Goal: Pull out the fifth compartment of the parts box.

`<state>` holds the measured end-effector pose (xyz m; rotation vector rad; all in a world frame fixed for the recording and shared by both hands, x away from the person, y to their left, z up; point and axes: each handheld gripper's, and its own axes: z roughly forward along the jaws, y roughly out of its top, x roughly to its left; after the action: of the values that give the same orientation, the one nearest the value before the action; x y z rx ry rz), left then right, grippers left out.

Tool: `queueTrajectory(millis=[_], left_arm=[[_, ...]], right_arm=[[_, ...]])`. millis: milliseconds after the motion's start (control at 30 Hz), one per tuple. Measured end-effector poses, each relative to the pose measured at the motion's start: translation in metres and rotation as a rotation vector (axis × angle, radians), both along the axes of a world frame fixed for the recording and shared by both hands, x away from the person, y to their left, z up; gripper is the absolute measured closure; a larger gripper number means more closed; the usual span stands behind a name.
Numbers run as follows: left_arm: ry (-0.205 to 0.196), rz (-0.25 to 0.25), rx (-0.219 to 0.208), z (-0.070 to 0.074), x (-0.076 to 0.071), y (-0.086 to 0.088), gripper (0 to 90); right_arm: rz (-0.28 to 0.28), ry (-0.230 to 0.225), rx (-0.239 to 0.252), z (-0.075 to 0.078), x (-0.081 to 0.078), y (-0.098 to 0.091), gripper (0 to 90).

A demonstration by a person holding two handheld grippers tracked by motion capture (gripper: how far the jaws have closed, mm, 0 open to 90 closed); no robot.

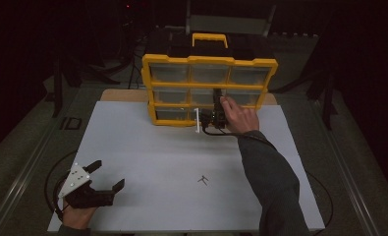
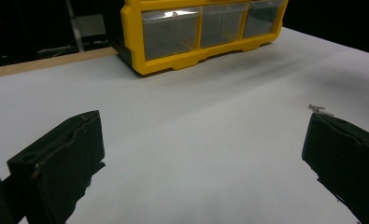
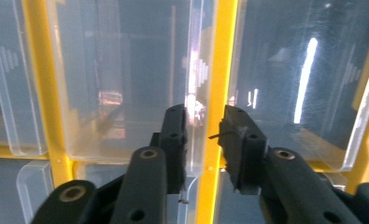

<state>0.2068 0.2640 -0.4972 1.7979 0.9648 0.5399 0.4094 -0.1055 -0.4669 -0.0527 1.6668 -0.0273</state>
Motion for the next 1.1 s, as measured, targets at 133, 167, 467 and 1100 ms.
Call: queueTrajectory(millis=[133,167,467,1100], left_arm=[[0.000,0.000,0.000,0.0002,-0.0001,0.0001,0.1],[0.000,0.000,0.000,0.0002,-0.0001,-0.0001,0.1],[-0.001,0.002,-0.004,0.0002,-0.0003,0.0001,0.1],[-0.005,0.001,-0.006,-0.0004,-0.0002,0.0001,0.0]], right_arm=[[-0.005,0.013,0.002,0.0001,0.0003,0.0007,75.9],[-0.006,0.016,0.002,0.0002,0.0004,0.0010,76.6],[-0.017,0.028,0.006,0.0012,0.0009,0.0024,77.9],[-0.016,0.024,-0.003,0.0012,-0.0029,0.0046,78.6]])
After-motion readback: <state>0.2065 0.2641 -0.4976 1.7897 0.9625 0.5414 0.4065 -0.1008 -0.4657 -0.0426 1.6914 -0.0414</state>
